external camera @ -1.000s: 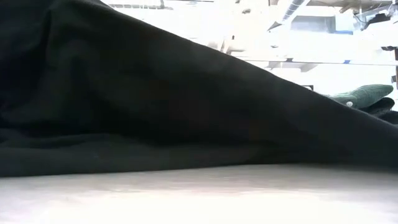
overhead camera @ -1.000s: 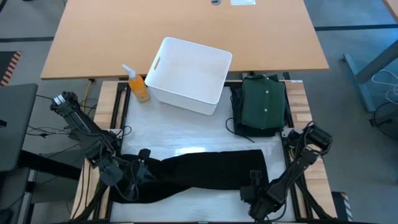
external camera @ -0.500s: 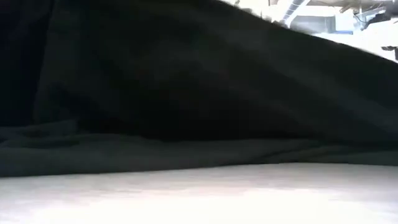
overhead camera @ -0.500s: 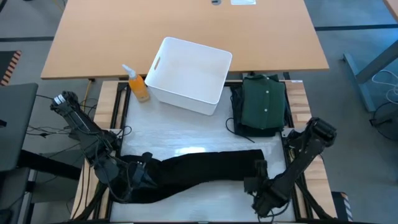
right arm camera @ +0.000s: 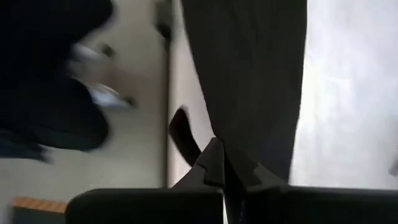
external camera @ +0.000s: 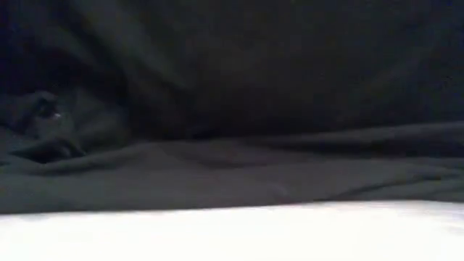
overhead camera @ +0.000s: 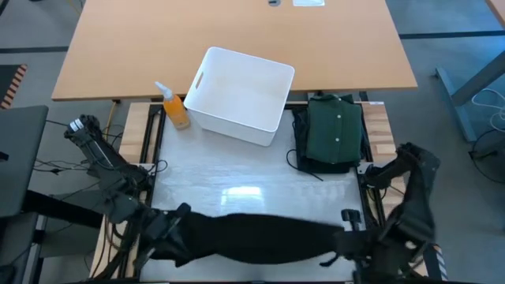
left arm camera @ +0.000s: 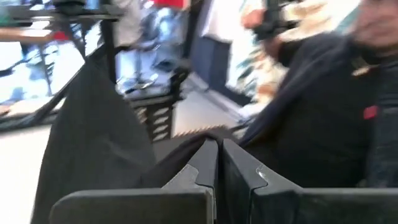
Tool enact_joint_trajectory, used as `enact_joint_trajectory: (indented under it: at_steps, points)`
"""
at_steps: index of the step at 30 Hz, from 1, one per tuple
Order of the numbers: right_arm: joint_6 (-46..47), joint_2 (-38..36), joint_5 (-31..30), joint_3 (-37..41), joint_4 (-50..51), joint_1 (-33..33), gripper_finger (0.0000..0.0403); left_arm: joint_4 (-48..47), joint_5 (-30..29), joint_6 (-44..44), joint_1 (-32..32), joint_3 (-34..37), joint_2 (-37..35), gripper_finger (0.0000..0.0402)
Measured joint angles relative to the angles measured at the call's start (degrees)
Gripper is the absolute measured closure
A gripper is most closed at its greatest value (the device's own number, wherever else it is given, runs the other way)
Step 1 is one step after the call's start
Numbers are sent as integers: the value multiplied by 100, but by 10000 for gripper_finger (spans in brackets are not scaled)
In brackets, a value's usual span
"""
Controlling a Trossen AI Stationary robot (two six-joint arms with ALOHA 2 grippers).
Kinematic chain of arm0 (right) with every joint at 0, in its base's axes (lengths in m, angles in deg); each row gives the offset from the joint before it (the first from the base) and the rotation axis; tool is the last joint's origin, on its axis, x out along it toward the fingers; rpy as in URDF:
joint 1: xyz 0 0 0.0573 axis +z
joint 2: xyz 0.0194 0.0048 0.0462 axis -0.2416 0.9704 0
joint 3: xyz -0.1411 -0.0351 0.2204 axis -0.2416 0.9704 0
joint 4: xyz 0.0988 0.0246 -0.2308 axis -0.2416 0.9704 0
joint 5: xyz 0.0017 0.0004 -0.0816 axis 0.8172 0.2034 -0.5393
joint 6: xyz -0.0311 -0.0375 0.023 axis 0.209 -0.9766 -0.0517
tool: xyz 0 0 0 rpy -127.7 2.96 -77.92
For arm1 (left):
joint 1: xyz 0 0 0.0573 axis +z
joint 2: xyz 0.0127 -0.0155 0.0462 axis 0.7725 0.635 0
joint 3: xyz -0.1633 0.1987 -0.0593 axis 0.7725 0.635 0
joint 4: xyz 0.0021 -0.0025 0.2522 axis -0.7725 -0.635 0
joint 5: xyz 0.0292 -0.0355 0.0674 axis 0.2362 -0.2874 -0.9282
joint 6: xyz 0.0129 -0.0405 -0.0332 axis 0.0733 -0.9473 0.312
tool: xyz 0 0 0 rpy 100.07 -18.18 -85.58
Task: Fold laundry
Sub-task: Fold the black shirt
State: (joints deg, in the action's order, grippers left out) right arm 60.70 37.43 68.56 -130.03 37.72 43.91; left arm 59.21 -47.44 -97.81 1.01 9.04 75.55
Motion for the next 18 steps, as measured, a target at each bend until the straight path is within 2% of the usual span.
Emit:
enact_joint_trajectory:
  at_steps: [3, 6, 10, 13, 18]
  points:
    - [0, -2, -81, -552, -88, 155, 391, 87, 223, 221, -175, -237, 2, 401]
    - [-263, 0, -121, -898, 68, 165, 391, -357, 63, 576, -346, -744, -1, 401]
    - [-466, 0, -167, -1001, 992, -155, 391, -2141, -845, 626, -388, -1463, -4, 401]
    - [-1346, -86, -43, -688, 836, -610, 391, -3489, -1546, 213, -136, -1779, -6, 401]
    - [-2518, -174, 86, -37, 925, -1485, 391, -5273, -1780, -448, 776, -1774, -47, 401]
